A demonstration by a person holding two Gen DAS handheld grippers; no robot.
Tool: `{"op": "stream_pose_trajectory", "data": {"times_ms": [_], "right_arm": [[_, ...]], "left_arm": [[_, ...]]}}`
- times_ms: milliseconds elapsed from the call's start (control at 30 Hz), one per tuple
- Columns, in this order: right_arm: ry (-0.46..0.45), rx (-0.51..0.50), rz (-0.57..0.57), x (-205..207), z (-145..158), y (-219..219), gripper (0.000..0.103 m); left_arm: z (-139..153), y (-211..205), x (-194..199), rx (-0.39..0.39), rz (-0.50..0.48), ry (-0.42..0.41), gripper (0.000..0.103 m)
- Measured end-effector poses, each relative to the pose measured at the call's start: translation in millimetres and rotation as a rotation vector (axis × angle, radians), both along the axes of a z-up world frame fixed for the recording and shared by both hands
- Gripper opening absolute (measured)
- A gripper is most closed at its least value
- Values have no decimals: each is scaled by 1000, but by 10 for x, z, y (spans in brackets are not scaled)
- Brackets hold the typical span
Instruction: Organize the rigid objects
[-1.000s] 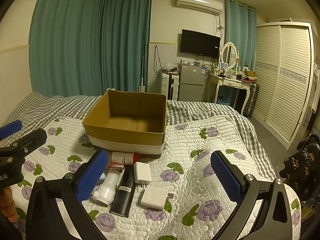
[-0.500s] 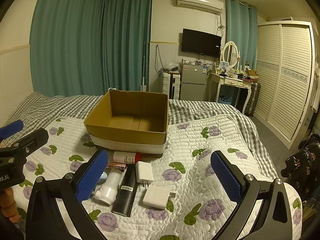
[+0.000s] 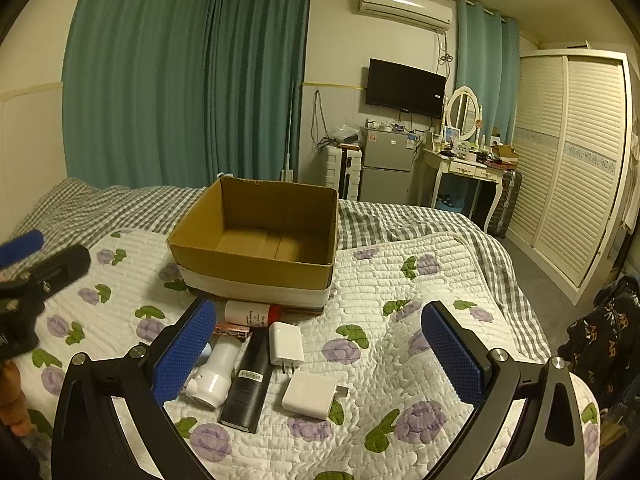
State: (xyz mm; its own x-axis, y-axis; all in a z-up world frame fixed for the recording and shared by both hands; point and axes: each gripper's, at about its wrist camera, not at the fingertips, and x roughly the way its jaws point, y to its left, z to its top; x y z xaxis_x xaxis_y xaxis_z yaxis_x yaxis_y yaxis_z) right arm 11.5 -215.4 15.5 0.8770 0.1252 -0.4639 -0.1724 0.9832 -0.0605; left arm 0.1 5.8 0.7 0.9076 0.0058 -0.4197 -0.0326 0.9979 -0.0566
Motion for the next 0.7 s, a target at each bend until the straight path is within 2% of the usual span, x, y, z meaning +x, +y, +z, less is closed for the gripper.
{"op": "stream_pose_trajectory", "data": {"times_ms": [233,367,533,600,700], "right_arm": [[52,-30,30,140,-159,31,103],[131,-36,53,278,-408,46,103],[209,-37,72,402,-670,26,103],[223,-23,79,427,-714,9,103],[242,-4,92,470,-775,-2,103]], "left_arm": [[-149,170,78,1,47,38,103],[-483,171,241,24,40,147,103],[-1055,62,445,106,49,326,102],[-1219,43,506,134,58,376,101],[-1313,11,546,143,54,396,101]]}}
